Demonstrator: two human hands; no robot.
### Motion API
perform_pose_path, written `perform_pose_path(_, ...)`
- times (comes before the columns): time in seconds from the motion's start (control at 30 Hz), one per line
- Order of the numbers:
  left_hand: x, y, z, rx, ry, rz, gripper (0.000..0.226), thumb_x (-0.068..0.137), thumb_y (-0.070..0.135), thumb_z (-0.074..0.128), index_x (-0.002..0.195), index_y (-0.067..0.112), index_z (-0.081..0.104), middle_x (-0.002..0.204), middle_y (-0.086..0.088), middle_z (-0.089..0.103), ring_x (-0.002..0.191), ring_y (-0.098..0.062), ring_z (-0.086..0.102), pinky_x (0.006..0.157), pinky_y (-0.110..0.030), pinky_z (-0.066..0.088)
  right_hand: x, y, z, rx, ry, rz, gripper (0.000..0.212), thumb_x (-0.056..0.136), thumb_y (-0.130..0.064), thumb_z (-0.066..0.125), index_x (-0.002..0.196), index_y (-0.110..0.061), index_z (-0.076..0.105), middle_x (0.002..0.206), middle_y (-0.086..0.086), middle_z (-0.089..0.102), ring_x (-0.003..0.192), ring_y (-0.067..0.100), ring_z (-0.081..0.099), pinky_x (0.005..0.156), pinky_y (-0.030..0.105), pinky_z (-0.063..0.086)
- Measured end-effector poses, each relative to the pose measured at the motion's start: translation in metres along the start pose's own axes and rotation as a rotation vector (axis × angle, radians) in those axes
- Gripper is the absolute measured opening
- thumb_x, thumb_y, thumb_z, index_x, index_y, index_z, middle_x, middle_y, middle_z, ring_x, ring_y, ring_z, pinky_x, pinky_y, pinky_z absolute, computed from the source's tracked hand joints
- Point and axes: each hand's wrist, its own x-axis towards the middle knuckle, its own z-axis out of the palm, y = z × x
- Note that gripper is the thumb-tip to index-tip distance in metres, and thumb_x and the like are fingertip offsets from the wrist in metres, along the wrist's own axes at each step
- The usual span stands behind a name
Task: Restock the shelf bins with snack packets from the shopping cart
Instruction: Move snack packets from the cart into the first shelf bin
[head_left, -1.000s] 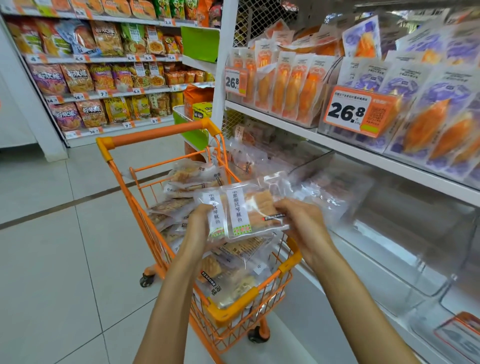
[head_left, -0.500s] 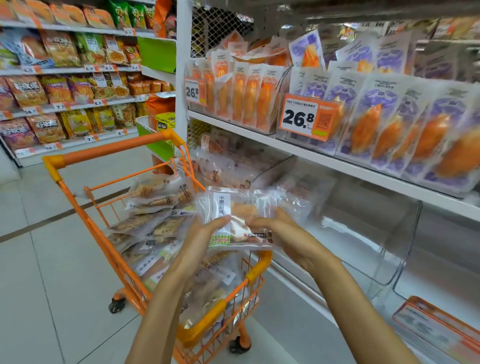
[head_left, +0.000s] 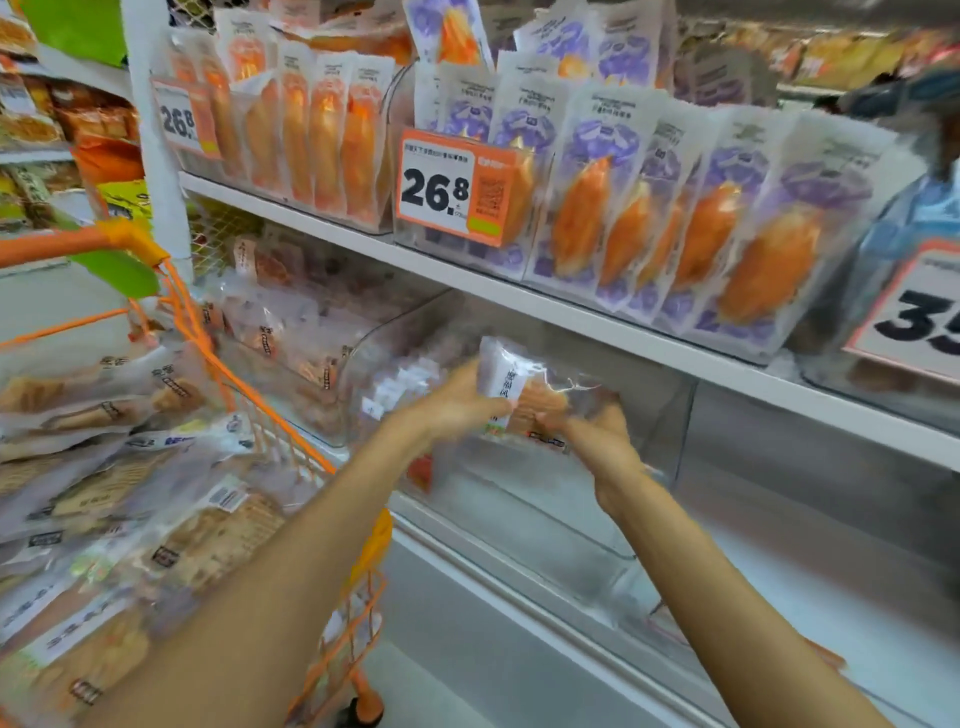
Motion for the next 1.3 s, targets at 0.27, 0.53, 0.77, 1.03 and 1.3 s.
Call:
perform_pose_path(0.27, 0.07, 0.026, 0.05, 0.241, -0.064, -0.093, 0.03, 0.089, 0.005, 0.061, 0.119, 0.009, 0.057, 0.112, -0.009, 0.054, 0.104, -0.018, 0.052, 0.069, -0.02, 0.043, 0.068, 0.035, -0.005, -0.112, 0.425, 0.241, 0.031, 0.095, -0.023, 0.053, 0.119, -0.004, 0.051, 0.119, 0.014, 0.054, 0.106, 0.027, 0.055, 0.091, 0.033, 0.043)
perform_pose_path(0.53, 0.115, 0.003, 0.091, -0.03, 0.043, -0.19, 0.039, 0.097, 0.011, 0.05, 0.133, -0.002, 0.045, 0.134, -0.018, 0.052, 0.12, -0.031, 0.053, 0.09, -0.036, 0.046, 0.112, 0.038, 0.0, -0.138, 0.668, 0.184, 0.043, 0.095, -0.015, 0.048, 0.133, 0.003, 0.037, 0.133, 0.02, 0.05, 0.12, 0.032, 0.051, 0.096, 0.036, 0.039)
perform_pose_path(0.77, 0.141, -0.015, 0.093, -0.224, 0.076, -0.275, 0.023, 0.099, 0.005, 0.041, 0.119, 0.002, 0.051, 0.118, -0.016, 0.056, 0.118, -0.032, 0.053, 0.068, -0.028, 0.043, 0.125, 0.058, 0.001, -0.345, 0.679, 0.255, 0.051, 0.089, -0.016, 0.059, 0.136, -0.009, 0.041, 0.139, 0.017, 0.04, 0.129, 0.032, 0.037, 0.101, 0.041, 0.032)
perform_pose_path(1.03, 0.122, -0.014, 0.077, -0.414, -0.025, -0.405, 0.024, 0.1, 0.008, 0.031, 0.095, 0.011, 0.054, 0.086, -0.01, 0.05, 0.071, -0.02, 0.046, 0.067, -0.028, 0.04, 0.119, 0.068, 0.001, -0.313, 0.559, 0.228, 0.061, 0.09, -0.008, 0.055, 0.145, -0.005, 0.028, 0.146, 0.02, 0.025, 0.128, 0.036, 0.04, 0.103, 0.038, 0.033)
perform_pose_path(1.3, 0.121, -0.015, 0.072, -0.524, 0.06, -0.375, 0.023, 0.099, 0.01, 0.035, 0.079, 0.015, 0.046, 0.076, -0.004, 0.047, 0.066, -0.014, 0.045, 0.06, -0.024, 0.039, 0.126, 0.062, 0.009, -0.257, 0.512, 0.245, 0.058, 0.093, -0.013, 0.05, 0.147, -0.011, 0.028, 0.14, 0.017, 0.027, 0.115, 0.036, 0.052, 0.094, 0.039, 0.044)
